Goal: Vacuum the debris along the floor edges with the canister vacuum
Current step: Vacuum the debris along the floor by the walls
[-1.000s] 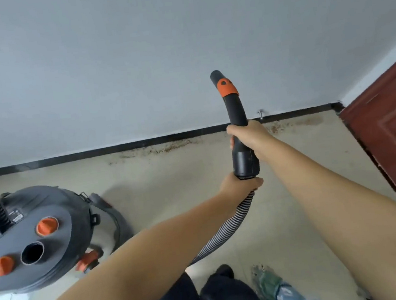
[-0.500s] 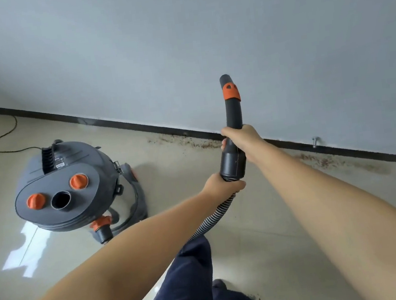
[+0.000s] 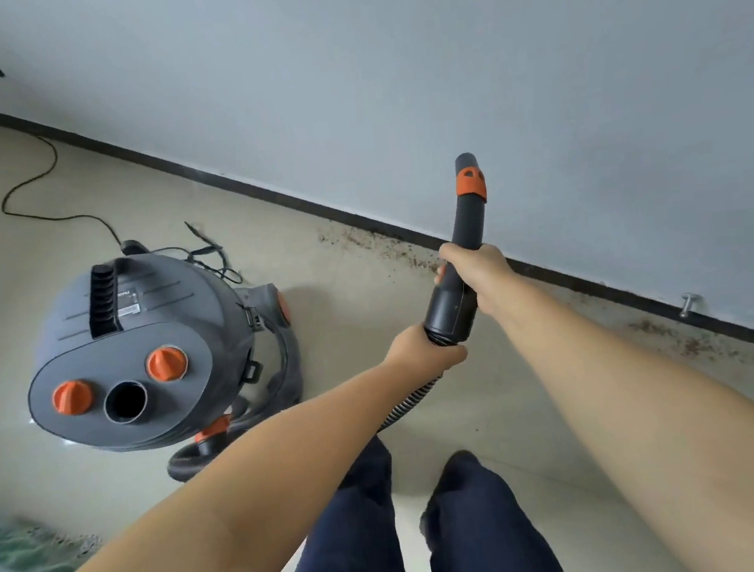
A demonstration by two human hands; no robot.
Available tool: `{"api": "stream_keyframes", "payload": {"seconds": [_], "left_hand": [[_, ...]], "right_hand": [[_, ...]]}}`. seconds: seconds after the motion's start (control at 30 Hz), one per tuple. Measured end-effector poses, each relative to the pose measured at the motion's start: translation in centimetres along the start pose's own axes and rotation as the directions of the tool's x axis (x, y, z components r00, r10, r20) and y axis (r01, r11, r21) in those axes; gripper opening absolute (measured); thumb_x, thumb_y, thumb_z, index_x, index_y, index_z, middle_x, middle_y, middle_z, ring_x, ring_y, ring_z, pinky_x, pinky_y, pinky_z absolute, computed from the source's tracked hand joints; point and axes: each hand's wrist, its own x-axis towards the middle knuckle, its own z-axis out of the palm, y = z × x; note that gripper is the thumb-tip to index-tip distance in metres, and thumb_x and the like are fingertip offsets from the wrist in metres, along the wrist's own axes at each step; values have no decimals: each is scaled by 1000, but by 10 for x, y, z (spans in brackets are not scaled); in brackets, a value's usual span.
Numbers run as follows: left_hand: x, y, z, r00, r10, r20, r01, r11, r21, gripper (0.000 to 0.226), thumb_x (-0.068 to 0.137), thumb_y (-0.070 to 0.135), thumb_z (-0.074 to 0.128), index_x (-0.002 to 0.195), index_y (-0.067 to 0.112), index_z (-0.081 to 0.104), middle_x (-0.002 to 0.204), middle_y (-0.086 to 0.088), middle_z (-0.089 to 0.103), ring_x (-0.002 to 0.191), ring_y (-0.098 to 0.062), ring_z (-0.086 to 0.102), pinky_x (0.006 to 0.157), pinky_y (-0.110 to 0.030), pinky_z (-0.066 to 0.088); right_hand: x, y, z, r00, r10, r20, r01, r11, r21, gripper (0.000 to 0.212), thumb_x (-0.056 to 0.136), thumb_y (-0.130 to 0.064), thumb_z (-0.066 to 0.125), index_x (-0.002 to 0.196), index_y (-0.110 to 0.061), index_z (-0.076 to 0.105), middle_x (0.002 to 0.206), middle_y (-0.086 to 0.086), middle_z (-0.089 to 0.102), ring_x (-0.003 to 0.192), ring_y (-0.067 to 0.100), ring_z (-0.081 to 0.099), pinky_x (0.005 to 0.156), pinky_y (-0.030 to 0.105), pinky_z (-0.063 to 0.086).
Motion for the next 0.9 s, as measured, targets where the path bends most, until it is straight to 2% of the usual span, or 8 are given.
{"api": "stream_keyframes", "payload": {"seconds": [0.17,0.3,0.57,0.63,0.73,0.8,0.9], "left_hand": [[76,-54,16,995,-96,-38,94,993,-66,18,77,22,69,80,26,51,72,4,60,63,-12,57,63,-26,50],[161,-125,36,983,-172,-69,162,978,-129,19,76,23,68,81,26,50,72,4,60,63,-11,57,57,-21,46],[312,-259,75,975,-214,-63,206,971,-119,14,72,28,64,79,25,52,68,2,59,63,-18,58,59,-28,47],[337,-283,81,970,-227,-86,216,969,-120,17,69,32,63,81,24,54,71,-1,63,66,-20,62,63,-31,53],[375,-307,85,965,-228,-129,200,959,-200,19,69,29,62,85,21,56,76,-6,65,73,-25,65,76,-40,58],[401,-318,86,959,-223,-177,175,952,-252,14,74,26,63,85,21,56,76,-6,65,70,-24,63,74,-36,57],[435,-326,90,959,-222,-177,143,917,-373,13,77,23,64,86,19,55,72,-3,61,62,-19,59,64,-29,51]], "right_hand": [[97,50,25,992,122,30,-121,991,-55,11,82,-5,61,84,-7,50,52,6,56,43,19,53,52,27,50],[196,125,49,983,169,72,-157,977,-145,10,81,-6,59,76,-8,51,43,1,56,44,19,54,59,32,51],[363,266,80,983,170,66,-148,954,-261,10,83,-13,61,88,-8,54,57,5,60,54,21,59,65,33,52],[389,287,88,982,161,94,-129,949,-287,10,83,-13,61,88,-8,54,54,3,60,52,18,58,59,27,51],[427,306,104,980,114,162,-58,947,-315,13,84,-13,60,94,-6,54,57,5,60,52,18,59,55,25,49],[452,310,116,972,83,220,-2,938,-347,18,85,-12,61,98,-3,53,61,7,60,50,17,60,51,24,48],[487,308,124,952,59,300,77,903,-422,20,86,-14,64,98,-2,52,56,7,62,42,14,61,49,23,50]]}}
